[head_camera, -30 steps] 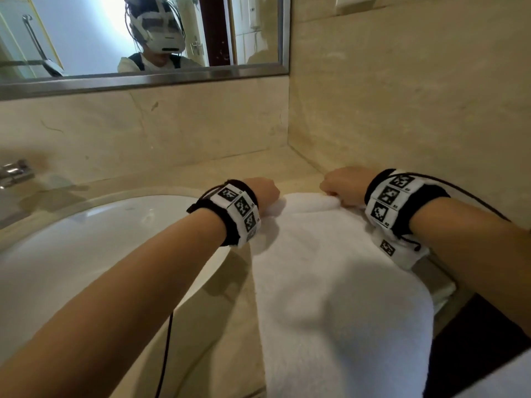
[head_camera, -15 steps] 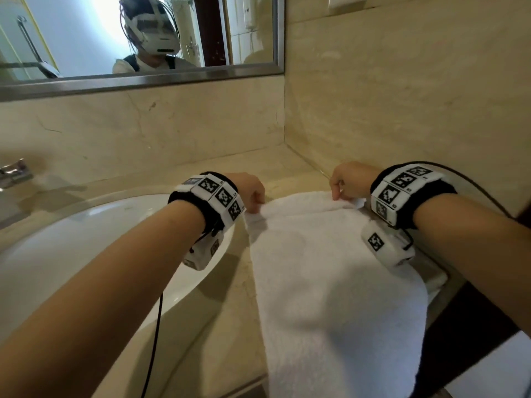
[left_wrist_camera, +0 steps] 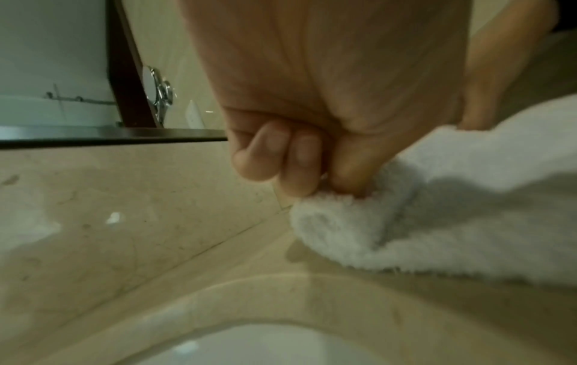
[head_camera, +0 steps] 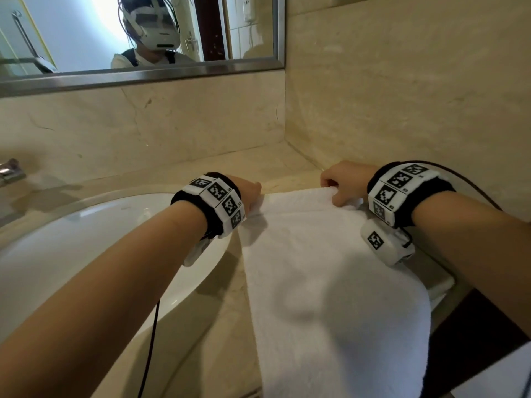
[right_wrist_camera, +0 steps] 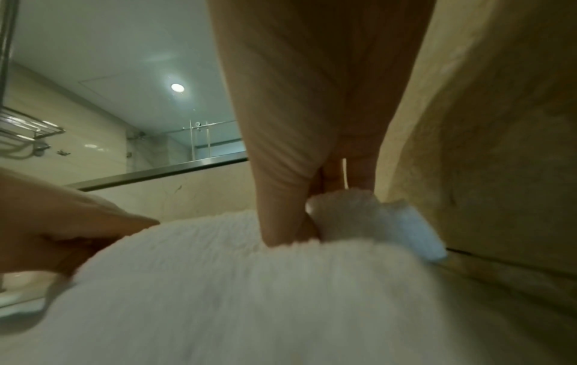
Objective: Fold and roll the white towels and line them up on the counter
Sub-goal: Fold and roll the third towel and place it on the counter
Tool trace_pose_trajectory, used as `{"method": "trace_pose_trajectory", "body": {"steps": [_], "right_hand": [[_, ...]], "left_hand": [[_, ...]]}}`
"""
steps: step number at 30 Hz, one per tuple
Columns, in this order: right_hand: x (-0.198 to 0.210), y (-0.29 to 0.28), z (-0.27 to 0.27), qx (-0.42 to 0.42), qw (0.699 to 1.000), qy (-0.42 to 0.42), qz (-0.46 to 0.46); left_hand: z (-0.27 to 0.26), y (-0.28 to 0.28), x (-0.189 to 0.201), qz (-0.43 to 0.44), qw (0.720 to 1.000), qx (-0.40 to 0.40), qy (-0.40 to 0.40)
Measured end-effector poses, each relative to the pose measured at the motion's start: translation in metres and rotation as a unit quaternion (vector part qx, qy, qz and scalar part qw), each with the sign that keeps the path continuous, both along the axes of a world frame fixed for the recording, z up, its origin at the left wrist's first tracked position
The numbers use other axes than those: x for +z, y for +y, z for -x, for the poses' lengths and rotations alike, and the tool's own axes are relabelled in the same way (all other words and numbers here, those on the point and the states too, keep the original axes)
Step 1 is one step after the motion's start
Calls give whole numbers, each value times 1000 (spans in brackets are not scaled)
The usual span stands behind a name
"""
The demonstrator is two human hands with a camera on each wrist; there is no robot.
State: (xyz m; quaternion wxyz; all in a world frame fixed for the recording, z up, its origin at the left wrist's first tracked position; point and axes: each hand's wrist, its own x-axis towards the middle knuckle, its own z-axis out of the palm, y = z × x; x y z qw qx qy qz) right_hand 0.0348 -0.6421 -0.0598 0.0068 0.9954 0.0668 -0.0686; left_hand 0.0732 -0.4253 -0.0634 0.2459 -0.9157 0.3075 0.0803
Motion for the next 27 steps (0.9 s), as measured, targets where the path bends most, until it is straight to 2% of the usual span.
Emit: {"method": "trace_pose_trajectory", "body": {"steps": [4,7,10,15,18,21,23,27], "right_hand": [[2,5,3,27,998,-14,49],[0,4,8,60,996,-30,61],[-5,2,14,113,987,-70,86],[-6,5,29,166,963,-80,194],[-6,8,36,150,958,-58,236],[-2,7,44,99,976,-48,186],[-2,6,49,74,985,-38,150],[-5,4,55,-18,998,-58,3]], "left_hand": [[20,-4,6,-44,997,-12,-58],[32,-6,9,-63,992,-55,-95],[41,-6,8,-51,990,-90,-98],[52,-2,4,-45,989,-113,-83],[57,1,8,-66,987,-126,-71],[57,2,9,-82,982,-156,-61],[53,0,6,-61,984,-155,-59],[49,0,8,93,993,-73,-7]]}}
